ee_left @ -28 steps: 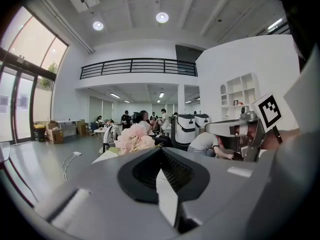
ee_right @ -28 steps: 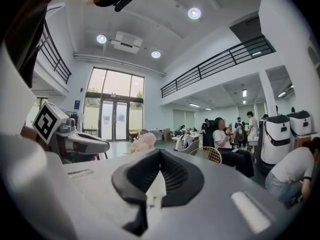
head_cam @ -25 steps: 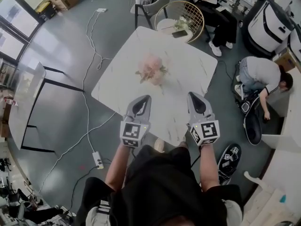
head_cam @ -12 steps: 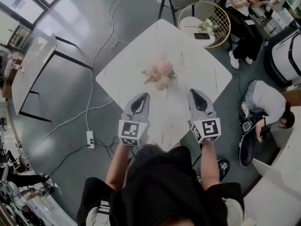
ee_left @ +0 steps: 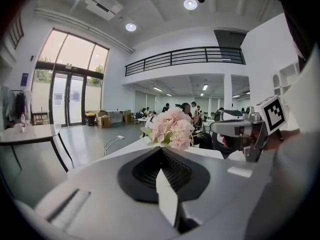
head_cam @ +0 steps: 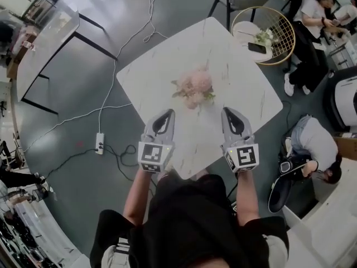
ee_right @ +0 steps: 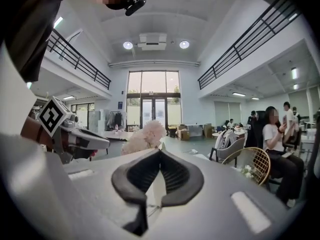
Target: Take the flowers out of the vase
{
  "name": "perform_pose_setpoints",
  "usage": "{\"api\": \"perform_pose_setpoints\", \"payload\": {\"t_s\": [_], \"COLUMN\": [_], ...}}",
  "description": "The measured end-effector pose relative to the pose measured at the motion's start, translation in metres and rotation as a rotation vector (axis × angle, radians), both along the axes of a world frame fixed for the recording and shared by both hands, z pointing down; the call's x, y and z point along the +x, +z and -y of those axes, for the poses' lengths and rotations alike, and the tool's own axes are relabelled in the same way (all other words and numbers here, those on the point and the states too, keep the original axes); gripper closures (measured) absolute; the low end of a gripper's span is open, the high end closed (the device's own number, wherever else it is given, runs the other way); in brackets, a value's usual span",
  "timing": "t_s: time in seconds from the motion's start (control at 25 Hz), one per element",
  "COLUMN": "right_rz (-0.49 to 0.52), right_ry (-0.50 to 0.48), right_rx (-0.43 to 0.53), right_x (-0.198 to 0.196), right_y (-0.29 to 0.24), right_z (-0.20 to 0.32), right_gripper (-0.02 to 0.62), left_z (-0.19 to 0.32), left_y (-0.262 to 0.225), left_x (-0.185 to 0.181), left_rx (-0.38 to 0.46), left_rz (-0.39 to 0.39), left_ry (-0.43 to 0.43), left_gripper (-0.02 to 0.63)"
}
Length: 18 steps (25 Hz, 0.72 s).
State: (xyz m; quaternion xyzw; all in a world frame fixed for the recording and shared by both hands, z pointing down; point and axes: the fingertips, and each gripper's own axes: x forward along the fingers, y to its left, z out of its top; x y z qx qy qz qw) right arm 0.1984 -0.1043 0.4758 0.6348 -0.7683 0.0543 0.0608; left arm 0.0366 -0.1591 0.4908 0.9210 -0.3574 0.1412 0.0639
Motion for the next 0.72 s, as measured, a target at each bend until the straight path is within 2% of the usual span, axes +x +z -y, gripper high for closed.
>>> {"api": "perform_pose_setpoints", "payload": {"t_s": [0.44, 0.6, 0.72], "right_rz": [-0.024, -0.057, -0.074], "right_ry": [-0.183, -0.23, -0.25], "right_rx": [-0.011, -0.019, 0.009], "right_x": [-0.005, -0.002, -0.003], "right_y": [0.025, 0.034, 0.031], "right_z": [0.02, 0.025, 0.032], "right_gripper": [0.568, 0.535, 0.505], "left_z": [-0.005, -0.01, -0.012], "left_y": [0.022, 0.023, 0.026], "left_x": [0.013, 0.018, 0.017], "left_rx": [-0.025, -0.019, -0.022], "left_rz": [0.011, 0.014, 0.023], "left_ry": [-0.125, -0.148, -0.162], "left_gripper": [0.6, 0.6, 0.6]}}
